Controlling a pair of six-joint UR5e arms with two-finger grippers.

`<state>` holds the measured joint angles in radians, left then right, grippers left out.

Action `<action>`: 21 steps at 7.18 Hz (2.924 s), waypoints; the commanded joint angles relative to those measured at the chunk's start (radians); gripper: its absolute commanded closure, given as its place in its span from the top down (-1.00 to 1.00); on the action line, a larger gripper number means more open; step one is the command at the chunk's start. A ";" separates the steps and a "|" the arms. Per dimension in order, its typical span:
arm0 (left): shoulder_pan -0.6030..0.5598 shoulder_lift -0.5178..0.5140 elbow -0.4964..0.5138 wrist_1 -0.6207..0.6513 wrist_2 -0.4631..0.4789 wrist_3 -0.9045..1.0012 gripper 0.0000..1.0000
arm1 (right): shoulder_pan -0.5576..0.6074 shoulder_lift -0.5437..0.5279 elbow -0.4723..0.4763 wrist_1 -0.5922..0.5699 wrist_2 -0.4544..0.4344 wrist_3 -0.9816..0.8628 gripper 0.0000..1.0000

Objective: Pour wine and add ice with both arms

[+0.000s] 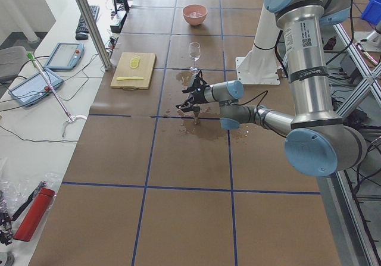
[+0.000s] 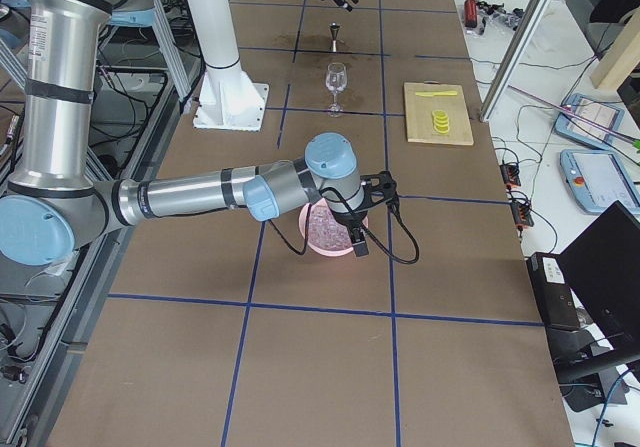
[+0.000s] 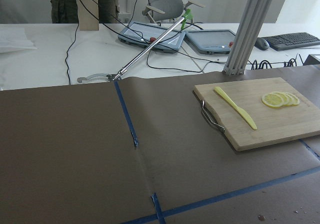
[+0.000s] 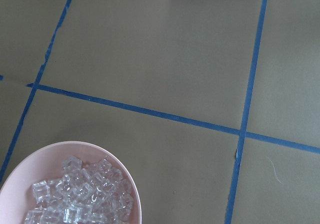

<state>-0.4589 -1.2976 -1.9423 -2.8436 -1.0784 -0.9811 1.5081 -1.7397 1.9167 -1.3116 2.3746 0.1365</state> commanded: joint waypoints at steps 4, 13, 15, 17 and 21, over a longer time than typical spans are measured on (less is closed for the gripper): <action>0.264 0.001 0.085 0.000 0.382 -0.100 1.00 | 0.001 -0.003 0.001 0.000 0.000 0.000 1.00; 0.371 -0.069 0.233 0.001 0.503 -0.152 0.82 | 0.001 -0.018 0.002 0.000 0.000 -0.003 1.00; 0.373 -0.083 0.250 0.003 0.503 -0.152 0.30 | 0.001 -0.018 0.002 0.000 0.000 -0.003 1.00; 0.373 -0.103 0.281 0.001 0.503 -0.152 0.25 | 0.001 -0.018 0.002 0.000 0.000 -0.003 1.00; 0.375 -0.106 0.286 0.001 0.503 -0.151 0.06 | 0.001 -0.018 0.002 0.000 0.000 -0.003 1.00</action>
<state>-0.0854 -1.4031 -1.6573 -2.8425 -0.5752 -1.1327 1.5094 -1.7579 1.9190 -1.3116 2.3746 0.1335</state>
